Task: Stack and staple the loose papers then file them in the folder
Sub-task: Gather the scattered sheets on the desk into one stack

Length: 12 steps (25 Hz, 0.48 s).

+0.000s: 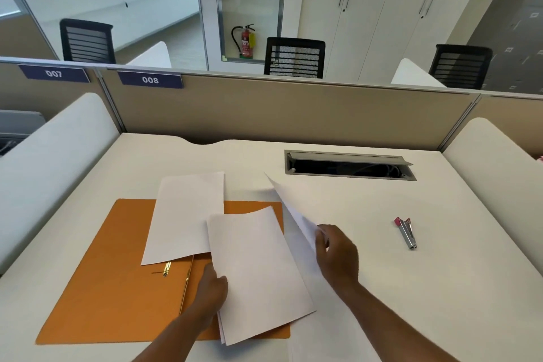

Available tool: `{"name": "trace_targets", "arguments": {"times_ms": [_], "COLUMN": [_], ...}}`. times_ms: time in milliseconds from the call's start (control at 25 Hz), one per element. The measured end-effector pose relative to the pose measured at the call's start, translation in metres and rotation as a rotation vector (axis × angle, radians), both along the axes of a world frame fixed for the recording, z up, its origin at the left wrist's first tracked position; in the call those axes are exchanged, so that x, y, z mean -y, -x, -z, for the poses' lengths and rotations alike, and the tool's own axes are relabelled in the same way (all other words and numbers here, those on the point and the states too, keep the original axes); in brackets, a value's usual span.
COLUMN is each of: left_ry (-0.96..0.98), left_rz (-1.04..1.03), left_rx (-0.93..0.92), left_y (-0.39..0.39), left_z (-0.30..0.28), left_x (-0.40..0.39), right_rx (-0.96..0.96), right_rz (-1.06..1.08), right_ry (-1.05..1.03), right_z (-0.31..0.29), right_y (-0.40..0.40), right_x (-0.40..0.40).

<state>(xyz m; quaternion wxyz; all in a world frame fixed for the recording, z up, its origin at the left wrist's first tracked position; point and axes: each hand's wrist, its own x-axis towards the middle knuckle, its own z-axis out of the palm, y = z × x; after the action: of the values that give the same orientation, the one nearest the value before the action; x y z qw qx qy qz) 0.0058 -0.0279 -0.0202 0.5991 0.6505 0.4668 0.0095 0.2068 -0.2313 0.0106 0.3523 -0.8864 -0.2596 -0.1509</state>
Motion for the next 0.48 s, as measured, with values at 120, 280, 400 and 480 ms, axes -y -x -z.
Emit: {"name": "trace_targets", "arguments": {"times_ms": [120,280,400,480], "left_ry": [-0.01,0.058,0.079,0.051], "left_rz": [-0.007,-0.058,-0.04,-0.024], "left_rx": [0.041,0.065,0.143,0.139], "left_y": [-0.008,-0.019,-0.023,-0.022], "left_z": [-0.004,-0.015,-0.023,-0.023], "left_x": [0.003,0.011,0.018,0.02], "right_rx": [0.019,-0.074,-0.081,-0.098], "right_rz": [-0.255,-0.546,-0.651,-0.696], "right_ry": [0.054,0.305,0.422,0.465], "right_z": [0.001,0.013,0.018,0.017], "right_y": [0.037,0.079,0.095,0.101], "right_x": [-0.002,-0.007,-0.015,-0.02]}}
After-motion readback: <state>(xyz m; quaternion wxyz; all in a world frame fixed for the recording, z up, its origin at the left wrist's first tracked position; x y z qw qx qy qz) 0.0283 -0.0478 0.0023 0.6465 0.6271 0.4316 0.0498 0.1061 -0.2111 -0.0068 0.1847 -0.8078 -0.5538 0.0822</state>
